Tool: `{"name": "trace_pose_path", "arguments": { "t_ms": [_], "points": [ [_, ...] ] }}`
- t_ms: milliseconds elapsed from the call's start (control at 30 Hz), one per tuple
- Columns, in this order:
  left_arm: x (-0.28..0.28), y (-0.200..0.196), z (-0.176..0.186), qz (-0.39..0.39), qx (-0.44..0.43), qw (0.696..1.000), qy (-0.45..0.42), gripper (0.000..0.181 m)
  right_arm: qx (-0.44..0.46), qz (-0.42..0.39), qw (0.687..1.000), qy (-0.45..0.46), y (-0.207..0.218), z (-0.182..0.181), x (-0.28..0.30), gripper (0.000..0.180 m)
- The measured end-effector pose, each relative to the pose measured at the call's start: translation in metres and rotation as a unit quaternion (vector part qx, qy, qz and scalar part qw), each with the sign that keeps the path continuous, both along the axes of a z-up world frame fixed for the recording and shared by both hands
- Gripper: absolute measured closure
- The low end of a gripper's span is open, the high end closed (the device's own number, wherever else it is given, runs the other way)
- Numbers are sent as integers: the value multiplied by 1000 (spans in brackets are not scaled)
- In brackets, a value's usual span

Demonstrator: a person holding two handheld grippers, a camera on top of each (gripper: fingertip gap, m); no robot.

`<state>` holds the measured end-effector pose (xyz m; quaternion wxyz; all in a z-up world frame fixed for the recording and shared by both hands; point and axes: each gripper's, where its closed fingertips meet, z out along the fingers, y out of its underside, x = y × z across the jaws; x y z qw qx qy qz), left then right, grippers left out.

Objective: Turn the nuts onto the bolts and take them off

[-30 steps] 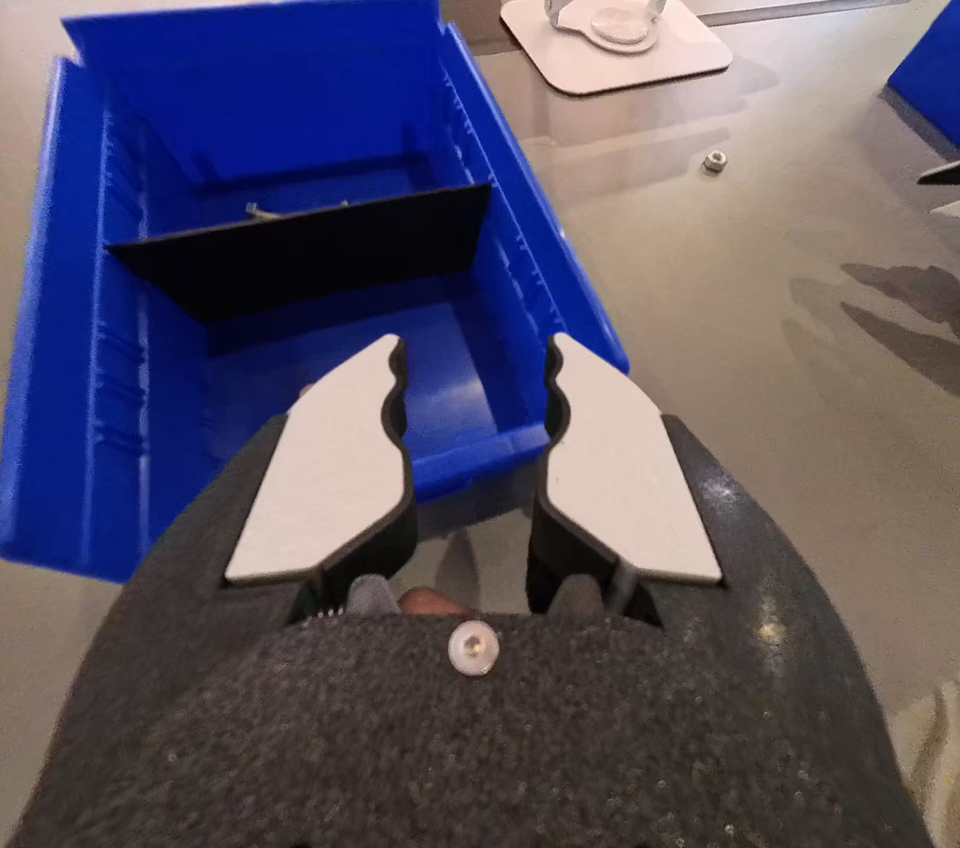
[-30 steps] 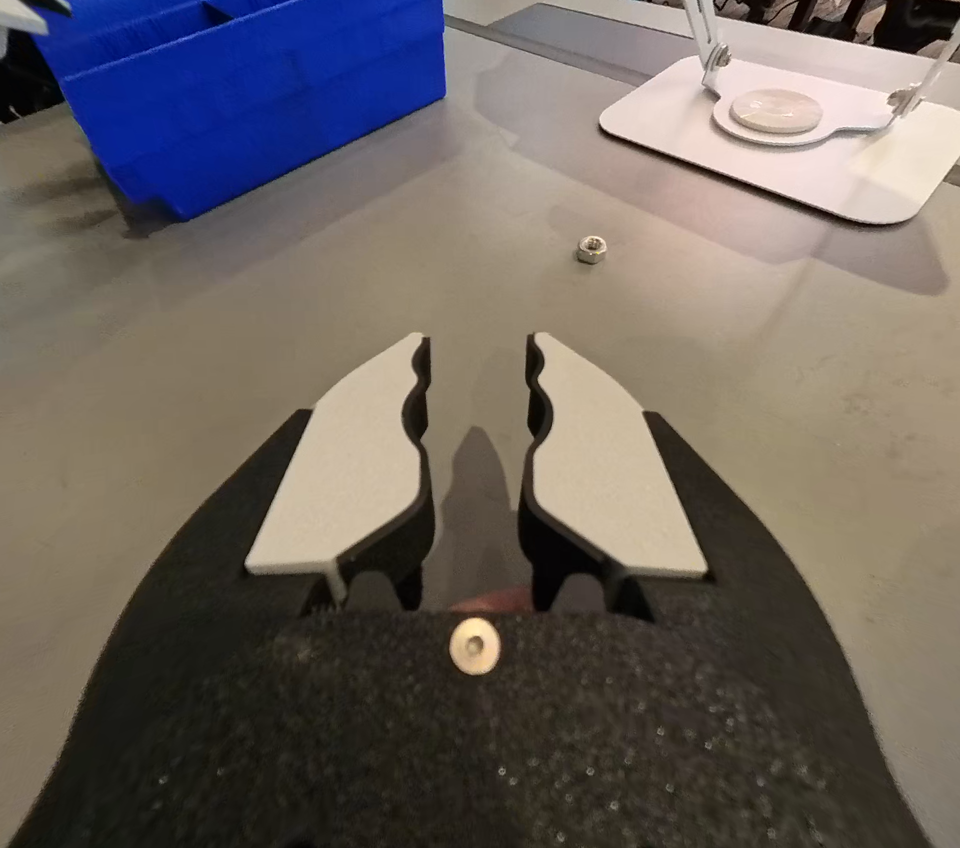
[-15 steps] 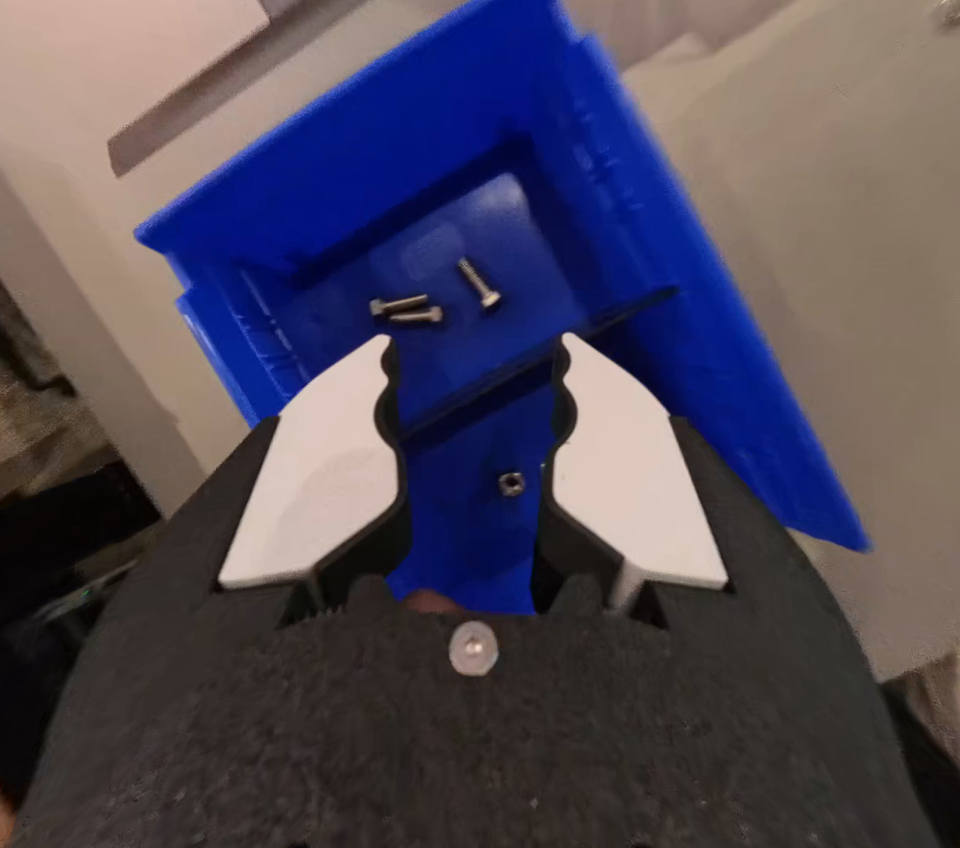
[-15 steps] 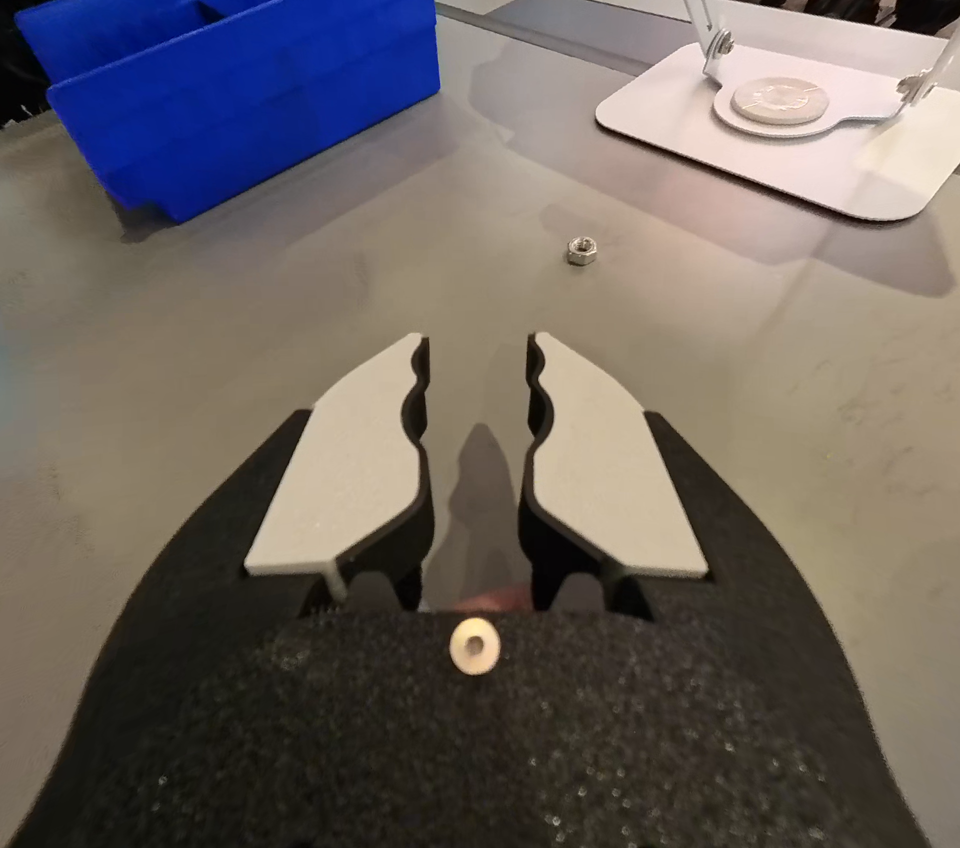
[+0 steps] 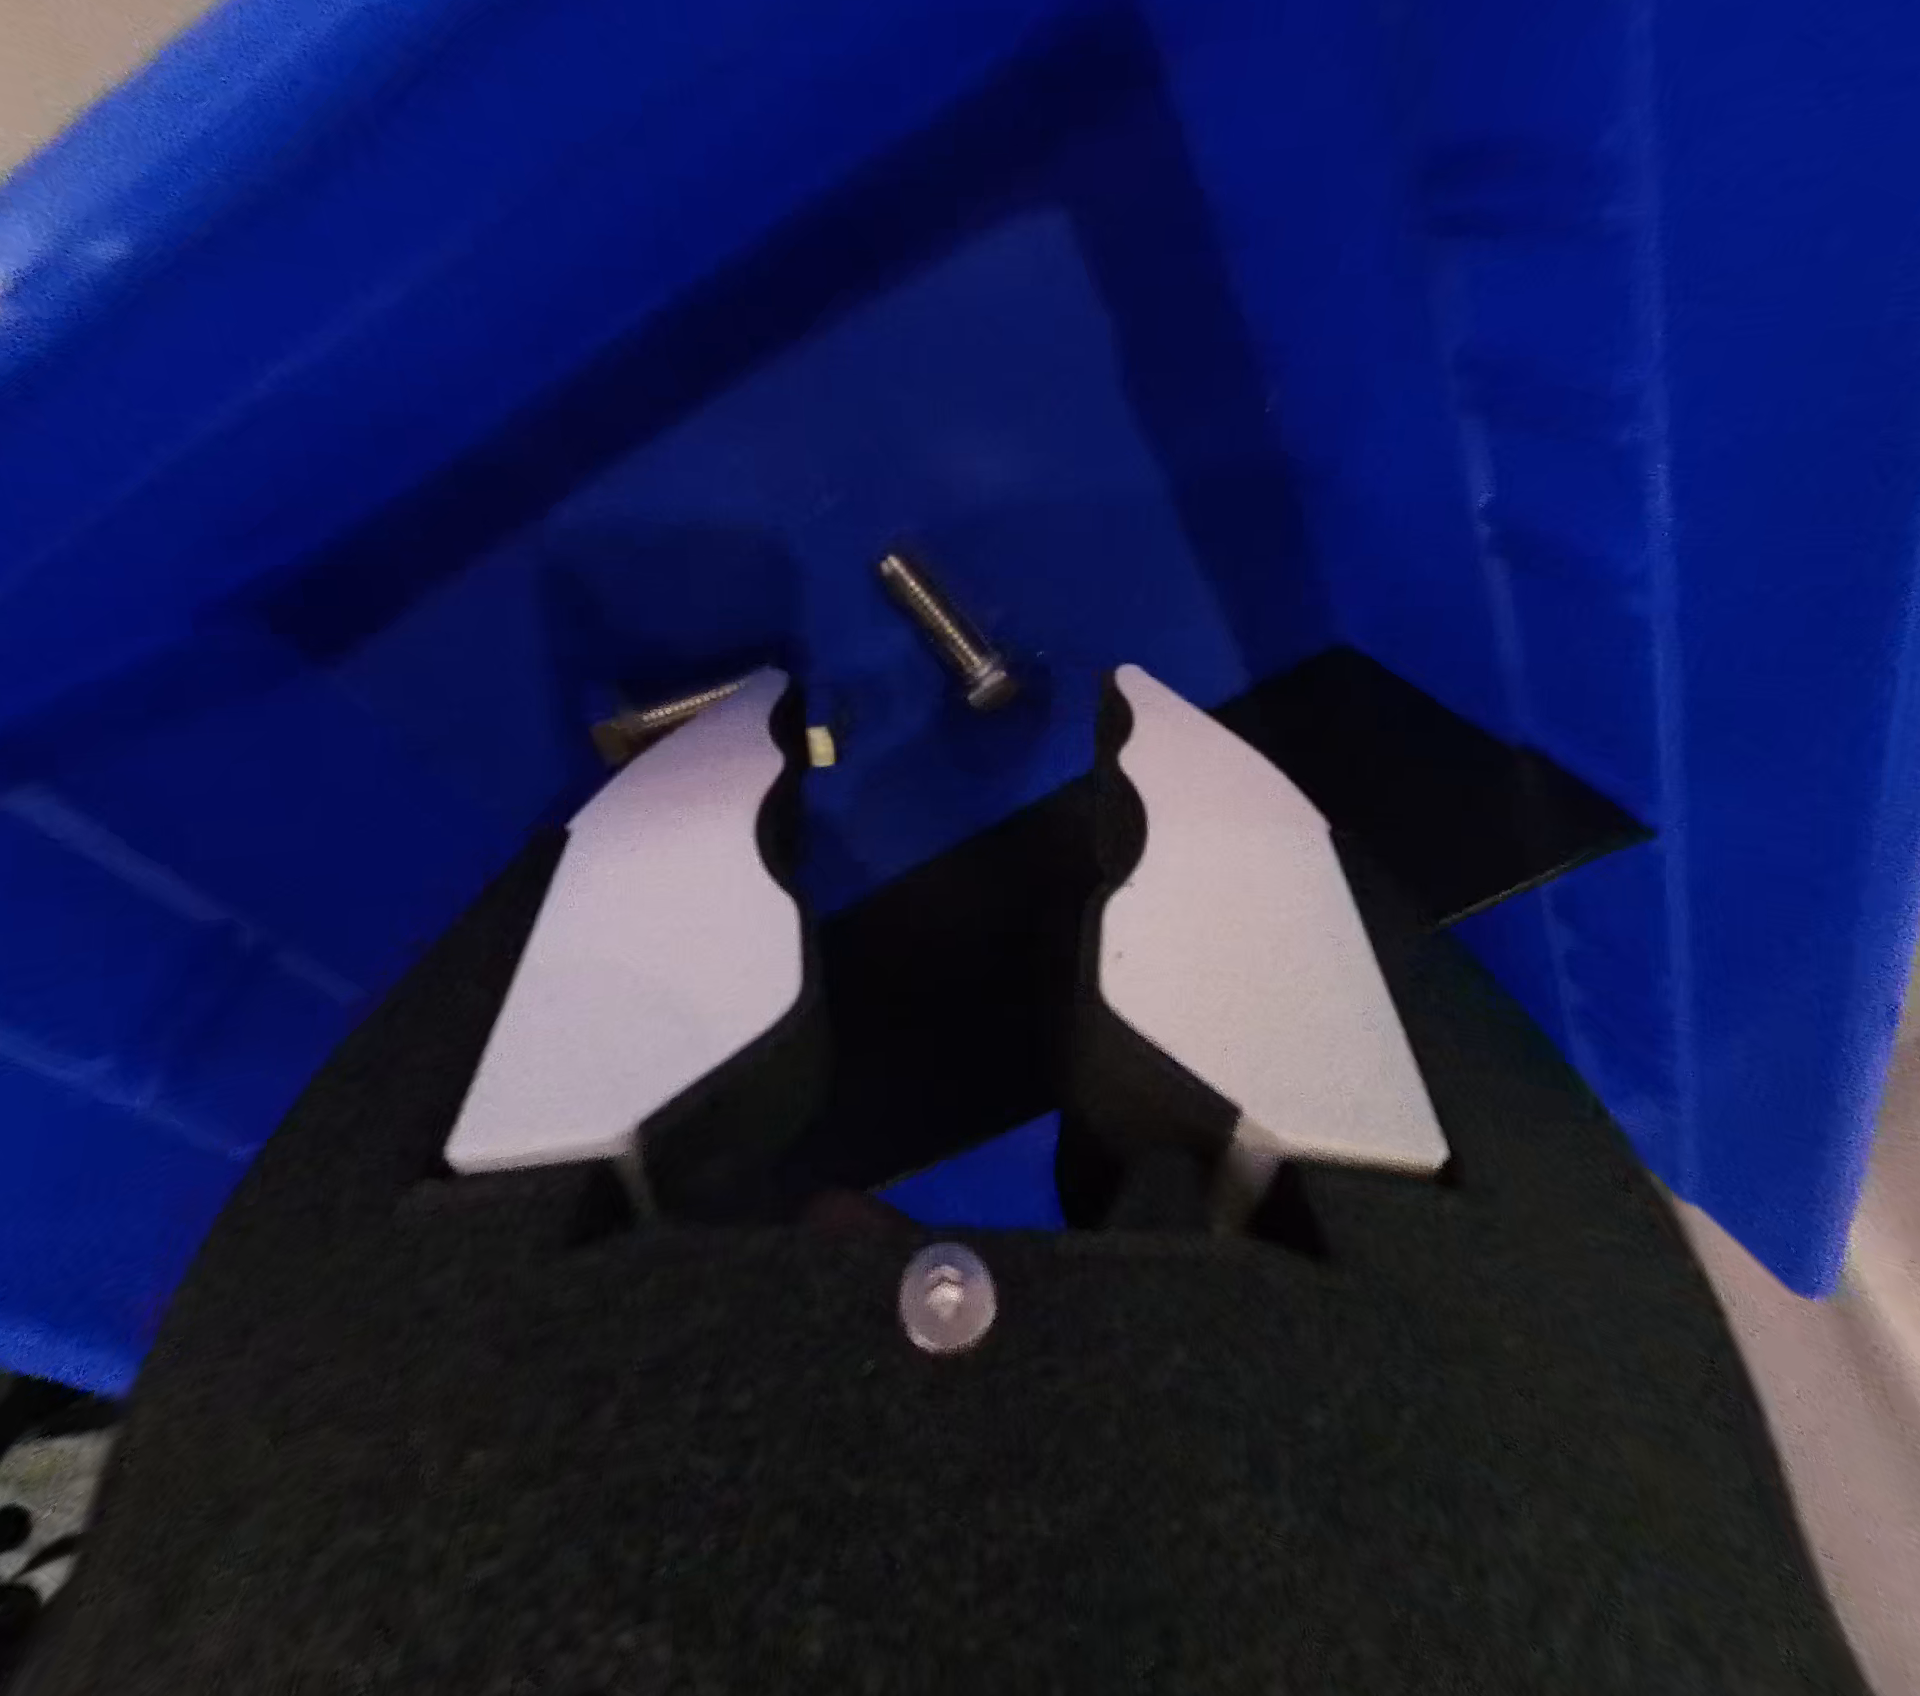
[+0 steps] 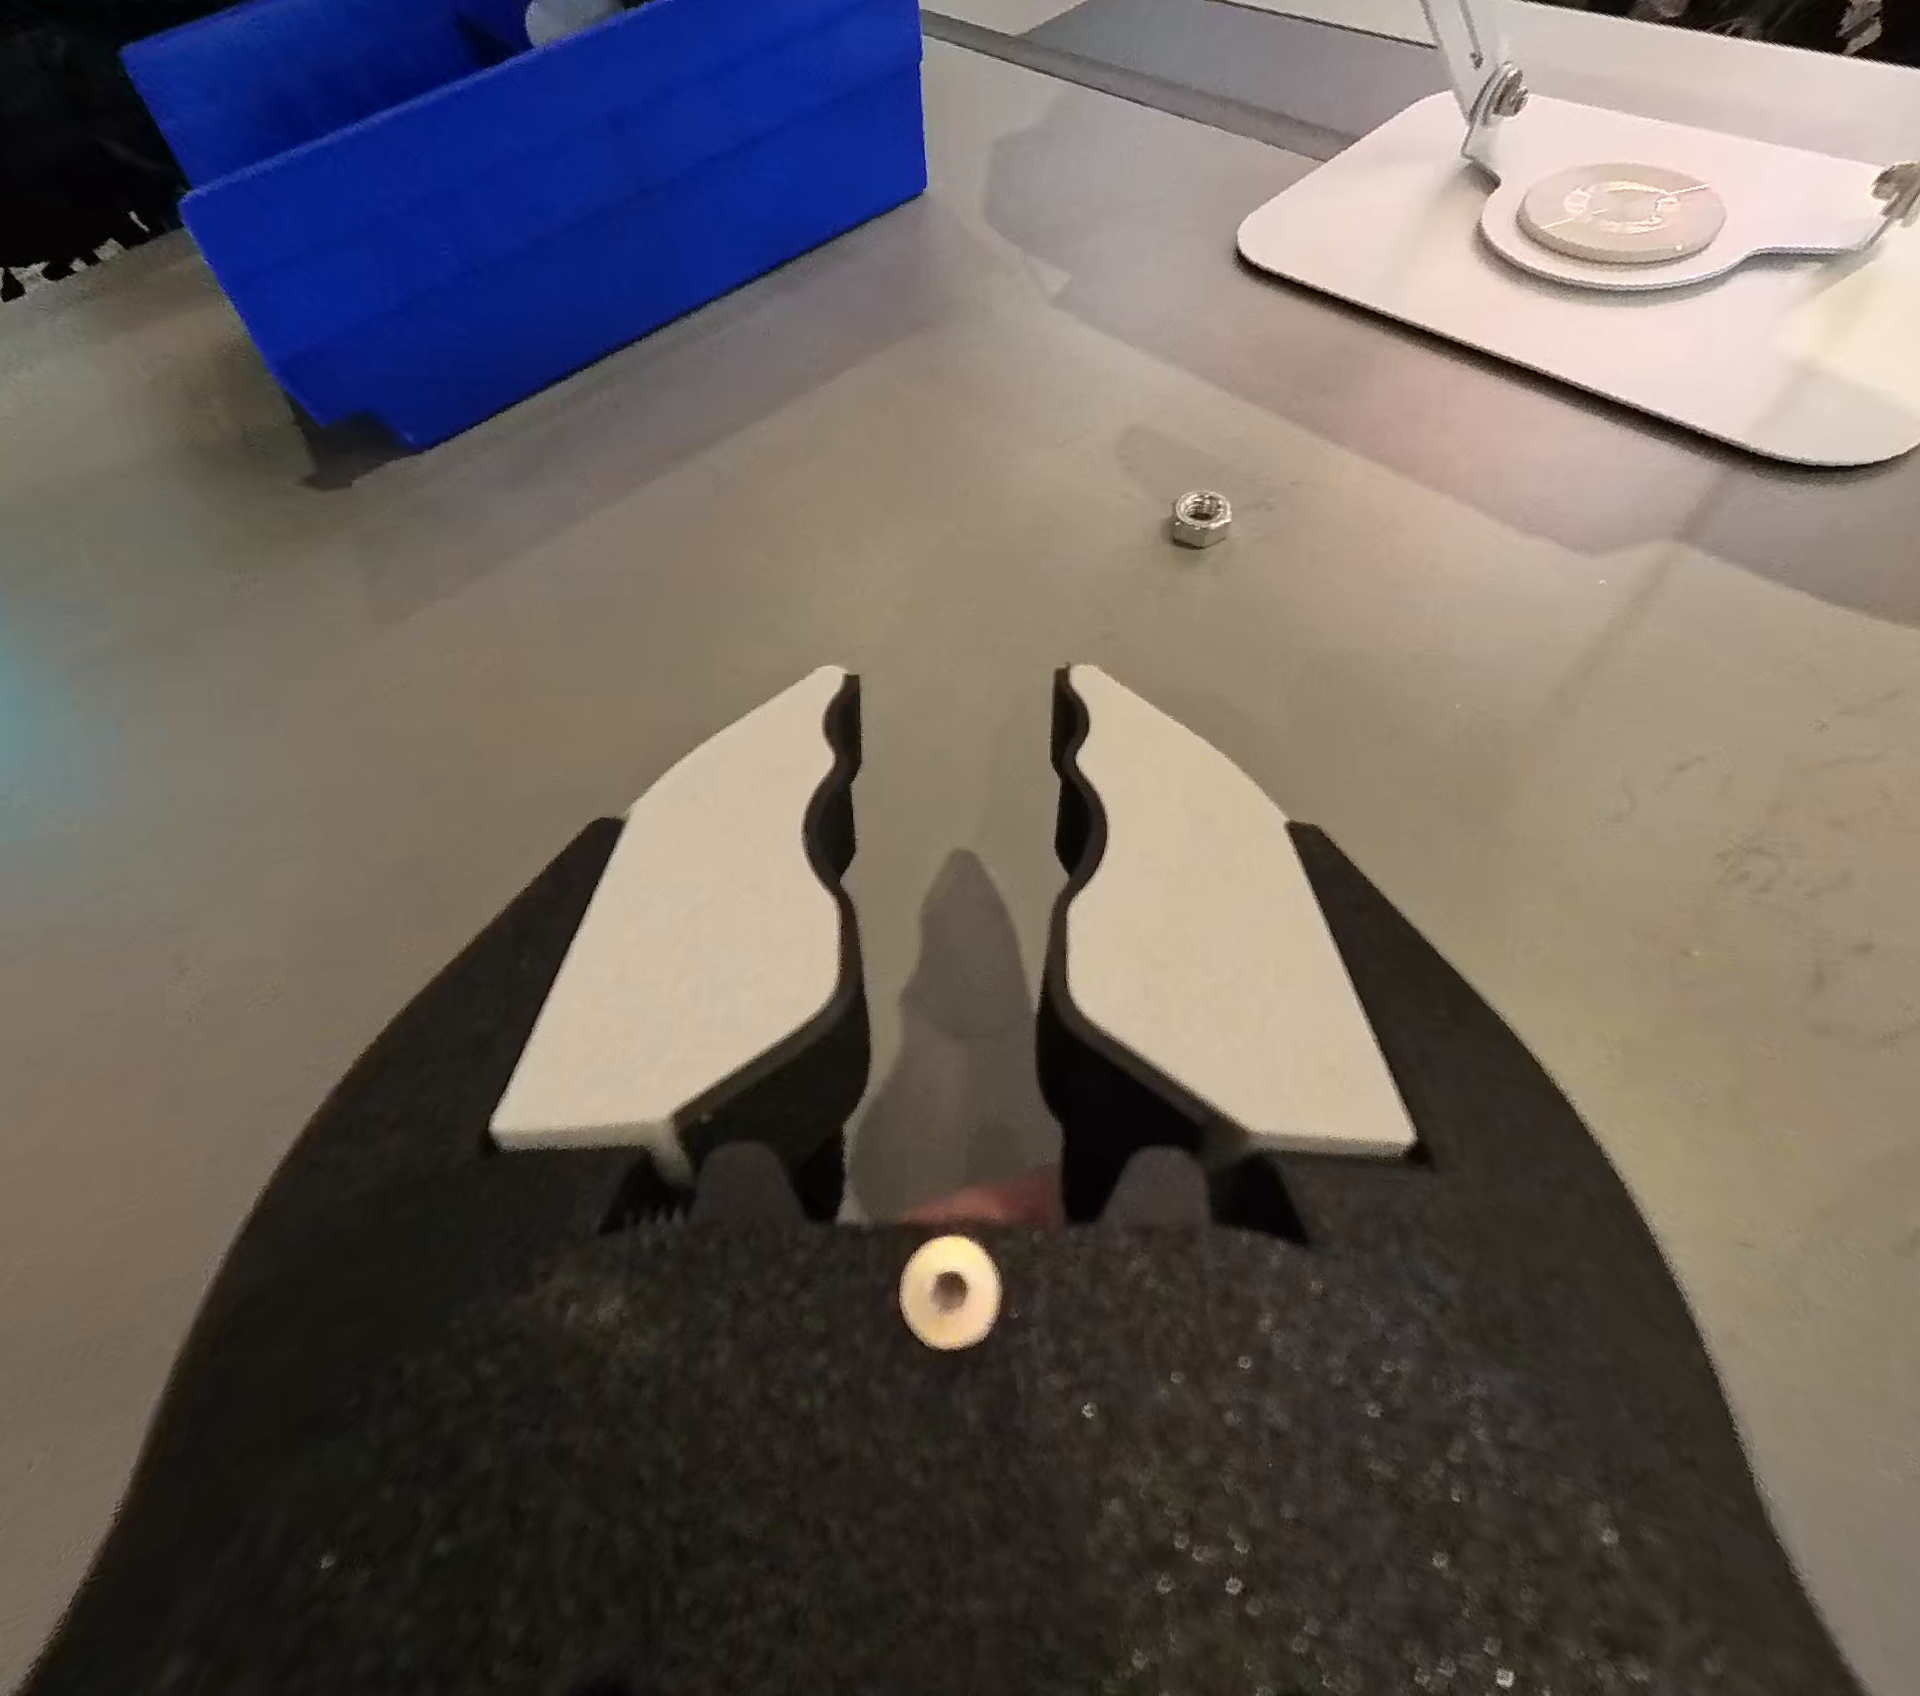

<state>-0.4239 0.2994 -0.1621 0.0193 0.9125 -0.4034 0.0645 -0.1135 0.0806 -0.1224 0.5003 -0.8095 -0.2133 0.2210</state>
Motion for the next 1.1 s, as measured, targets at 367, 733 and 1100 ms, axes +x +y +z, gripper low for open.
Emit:
{"name": "trace_pose_path", "arguments": {
  "t_ms": [367, 733, 1100],
  "points": [
    [10, -13, 0, 62, -33, 997, 4, 134, -4, 15, 1000, 7, -7, 1, -2, 145],
    [-7, -6, -25, 141, -61, 988, 30, 162, -8, 20, 999, 27, -11, 4, -2, 146],
    [11, -4, -8, 71, 19, 997, -23, 162, -9, 22, 999, 33, -10, 6, -4, 146]
  ]
}}
